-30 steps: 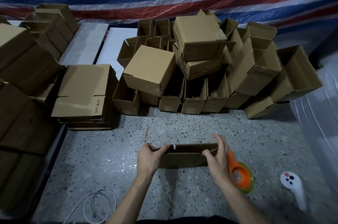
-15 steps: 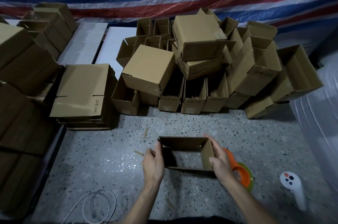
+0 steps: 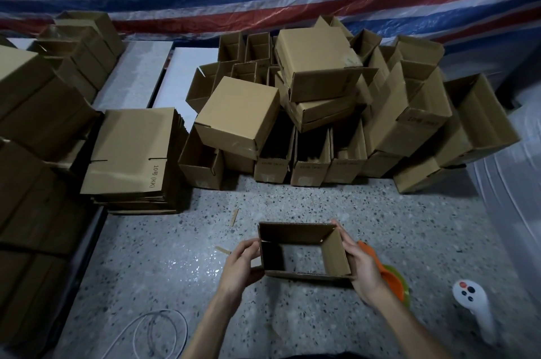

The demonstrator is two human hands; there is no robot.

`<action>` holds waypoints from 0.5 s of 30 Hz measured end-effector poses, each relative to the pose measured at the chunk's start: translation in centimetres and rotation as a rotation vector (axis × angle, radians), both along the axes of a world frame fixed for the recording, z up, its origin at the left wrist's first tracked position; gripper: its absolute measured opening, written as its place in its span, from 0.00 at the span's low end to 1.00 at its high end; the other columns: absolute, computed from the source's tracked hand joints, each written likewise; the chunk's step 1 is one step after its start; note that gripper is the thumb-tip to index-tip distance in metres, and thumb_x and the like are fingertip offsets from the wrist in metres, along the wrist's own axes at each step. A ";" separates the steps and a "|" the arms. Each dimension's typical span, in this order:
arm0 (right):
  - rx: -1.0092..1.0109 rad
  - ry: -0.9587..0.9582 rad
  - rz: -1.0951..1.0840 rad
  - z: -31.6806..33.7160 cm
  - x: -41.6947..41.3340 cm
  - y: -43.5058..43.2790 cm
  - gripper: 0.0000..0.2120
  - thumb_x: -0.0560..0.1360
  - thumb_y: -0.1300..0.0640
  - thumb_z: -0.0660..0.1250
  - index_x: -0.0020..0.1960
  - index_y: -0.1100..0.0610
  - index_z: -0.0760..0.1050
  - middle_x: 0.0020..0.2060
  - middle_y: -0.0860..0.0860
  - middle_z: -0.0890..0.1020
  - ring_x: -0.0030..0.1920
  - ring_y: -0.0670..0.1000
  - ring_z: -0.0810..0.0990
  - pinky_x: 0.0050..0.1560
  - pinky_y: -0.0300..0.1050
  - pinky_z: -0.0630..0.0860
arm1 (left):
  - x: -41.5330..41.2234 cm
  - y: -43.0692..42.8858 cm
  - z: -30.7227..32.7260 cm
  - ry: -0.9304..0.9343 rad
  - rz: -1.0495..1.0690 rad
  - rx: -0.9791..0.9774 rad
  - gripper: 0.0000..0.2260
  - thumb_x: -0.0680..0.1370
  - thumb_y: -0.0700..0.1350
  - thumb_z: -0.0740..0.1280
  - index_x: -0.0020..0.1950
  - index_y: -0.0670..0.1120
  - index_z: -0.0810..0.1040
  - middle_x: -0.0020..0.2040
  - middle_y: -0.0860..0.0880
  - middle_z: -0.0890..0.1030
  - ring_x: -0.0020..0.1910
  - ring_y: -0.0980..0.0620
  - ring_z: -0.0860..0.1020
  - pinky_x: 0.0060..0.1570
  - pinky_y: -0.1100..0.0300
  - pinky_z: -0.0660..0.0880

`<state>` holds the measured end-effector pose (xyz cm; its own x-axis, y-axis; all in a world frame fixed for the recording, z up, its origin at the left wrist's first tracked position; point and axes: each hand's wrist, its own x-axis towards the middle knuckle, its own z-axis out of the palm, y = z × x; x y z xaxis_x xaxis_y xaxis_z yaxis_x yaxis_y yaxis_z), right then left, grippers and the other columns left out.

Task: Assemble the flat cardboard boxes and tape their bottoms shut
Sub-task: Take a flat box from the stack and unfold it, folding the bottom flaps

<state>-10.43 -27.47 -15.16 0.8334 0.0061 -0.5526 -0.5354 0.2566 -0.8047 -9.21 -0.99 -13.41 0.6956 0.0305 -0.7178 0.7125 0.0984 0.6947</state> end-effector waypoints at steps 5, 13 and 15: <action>-0.053 0.011 0.019 -0.5 0.2 -1.0 0.22 0.75 0.55 0.67 0.68 0.44 0.75 0.72 0.46 0.73 0.72 0.49 0.71 0.75 0.60 0.63 | 0.0 1.4 0.3 0.015 -0.058 -0.152 0.11 0.80 0.48 0.69 0.61 0.49 0.82 0.55 0.47 0.85 0.52 0.41 0.85 0.53 0.54 0.79; -0.450 0.030 0.078 -0.9 1.8 0.6 0.22 0.72 0.63 0.77 0.52 0.51 0.65 0.53 0.55 0.82 0.52 0.52 0.83 0.45 0.46 0.80 | -0.4 0.9 -0.2 -0.071 -0.032 -0.089 0.16 0.72 0.54 0.73 0.56 0.48 0.81 0.52 0.46 0.86 0.48 0.40 0.85 0.51 0.52 0.81; -0.575 0.010 0.129 -1.0 2.0 0.9 0.17 0.72 0.61 0.77 0.46 0.53 0.68 0.49 0.52 0.82 0.49 0.53 0.83 0.43 0.47 0.80 | -0.8 0.6 -0.6 -0.129 0.002 -0.055 0.09 0.77 0.50 0.72 0.54 0.48 0.81 0.53 0.44 0.85 0.49 0.40 0.84 0.50 0.50 0.82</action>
